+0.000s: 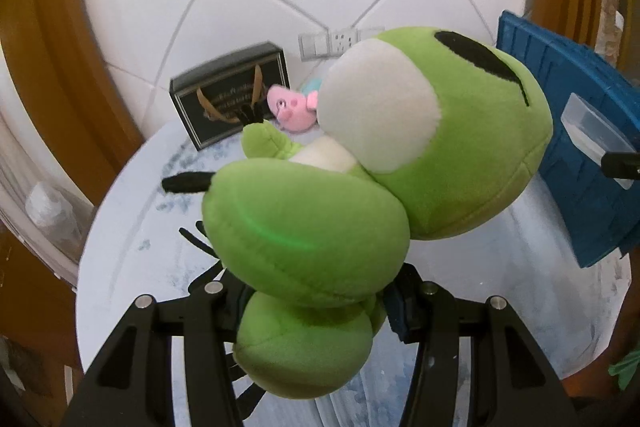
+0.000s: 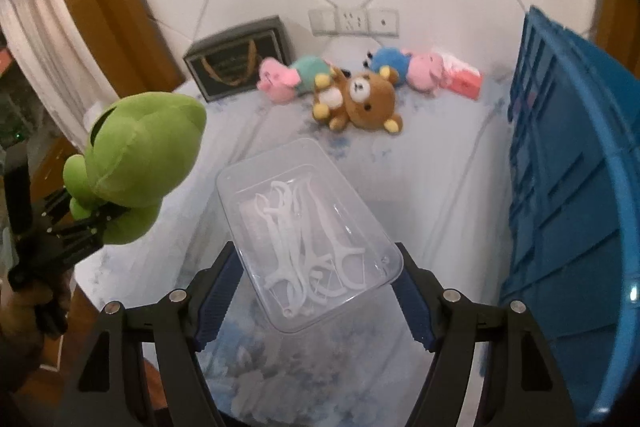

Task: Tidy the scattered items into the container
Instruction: 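Lift and carry the frog with left tool while right tool carries the floss box to crate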

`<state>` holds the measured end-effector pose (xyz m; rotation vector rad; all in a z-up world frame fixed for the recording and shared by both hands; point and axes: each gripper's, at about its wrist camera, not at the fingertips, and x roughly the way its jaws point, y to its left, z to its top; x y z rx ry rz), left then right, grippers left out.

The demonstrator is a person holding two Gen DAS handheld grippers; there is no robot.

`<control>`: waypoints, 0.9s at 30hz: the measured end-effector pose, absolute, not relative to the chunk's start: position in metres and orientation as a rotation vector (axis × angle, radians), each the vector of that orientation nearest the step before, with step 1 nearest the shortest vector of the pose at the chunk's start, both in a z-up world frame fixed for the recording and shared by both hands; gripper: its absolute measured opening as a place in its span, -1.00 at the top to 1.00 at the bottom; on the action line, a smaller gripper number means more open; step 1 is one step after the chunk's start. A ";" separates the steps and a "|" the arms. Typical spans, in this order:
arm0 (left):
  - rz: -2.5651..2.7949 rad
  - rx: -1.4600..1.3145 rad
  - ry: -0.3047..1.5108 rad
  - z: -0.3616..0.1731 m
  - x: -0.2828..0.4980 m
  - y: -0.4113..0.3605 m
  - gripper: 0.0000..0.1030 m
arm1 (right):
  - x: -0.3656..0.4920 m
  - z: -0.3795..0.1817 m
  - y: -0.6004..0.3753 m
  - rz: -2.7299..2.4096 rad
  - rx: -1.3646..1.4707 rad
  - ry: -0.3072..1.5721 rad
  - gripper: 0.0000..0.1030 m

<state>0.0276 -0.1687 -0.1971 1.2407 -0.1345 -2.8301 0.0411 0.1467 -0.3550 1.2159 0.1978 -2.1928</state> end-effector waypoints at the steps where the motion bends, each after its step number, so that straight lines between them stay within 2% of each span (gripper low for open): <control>1: -2.831 1.227 -0.138 -0.191 0.030 -0.168 0.02 | 0.045 -0.348 0.148 -2.193 1.196 0.203 -0.42; 14: -2.883 1.041 -0.090 -0.112 0.068 -0.140 0.02 | 0.076 -0.286 0.175 -2.194 1.053 0.213 -0.42; 27: -2.928 0.902 -0.123 -0.053 0.087 -0.096 0.02 | 0.084 -0.234 0.220 -2.223 0.940 0.170 -0.42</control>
